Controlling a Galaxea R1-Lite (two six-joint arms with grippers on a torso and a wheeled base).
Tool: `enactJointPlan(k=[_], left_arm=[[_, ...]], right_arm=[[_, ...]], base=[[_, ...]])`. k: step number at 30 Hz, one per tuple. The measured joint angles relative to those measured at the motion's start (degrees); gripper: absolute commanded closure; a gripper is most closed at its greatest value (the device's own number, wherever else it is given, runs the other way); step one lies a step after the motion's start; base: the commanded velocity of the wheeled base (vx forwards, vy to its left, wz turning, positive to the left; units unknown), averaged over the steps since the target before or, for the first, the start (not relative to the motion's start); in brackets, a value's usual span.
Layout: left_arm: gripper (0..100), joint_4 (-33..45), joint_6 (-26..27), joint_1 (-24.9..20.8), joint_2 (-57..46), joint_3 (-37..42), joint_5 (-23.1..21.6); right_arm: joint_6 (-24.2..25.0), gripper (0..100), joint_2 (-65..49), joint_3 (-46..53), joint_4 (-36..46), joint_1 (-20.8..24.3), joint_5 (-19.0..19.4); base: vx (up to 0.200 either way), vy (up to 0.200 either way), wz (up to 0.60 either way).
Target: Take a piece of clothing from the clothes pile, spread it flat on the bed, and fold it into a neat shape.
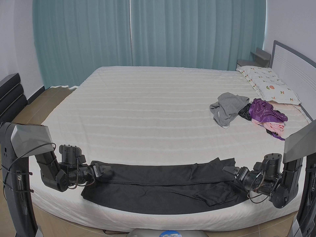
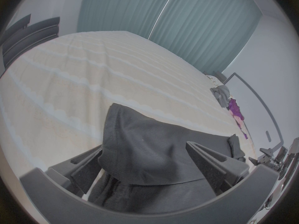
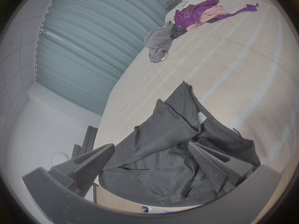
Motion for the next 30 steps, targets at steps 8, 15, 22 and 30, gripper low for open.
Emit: enactJointPlan(k=[8,15,22,30], left_arm=[[0,-1.0,2.0,0.1,-0.4,1.4,4.8],[0,-1.2,2.8,0.1,-0.5,2.3,4.9],[0,-2.0,2.9,-0.1,1.9,1.7,4.8],[100,-2.8,3.0,-0.5,2.6,3.0,4.4]], right_arm=[[0.0,0,0.6,0.6,0.0,0.2,0.0],[0.0,0,0.6,1.2,0.0,0.3,0.0],[0.1,0,0.7,1.8,0.0,0.3,0.1],[0.1,0,0.9,1.9,0.0,0.3,0.0]], base=[[0.000,0.000,0.00],[0.000,0.000,0.00],[0.000,0.000,0.00],[0.000,0.000,0.00]])
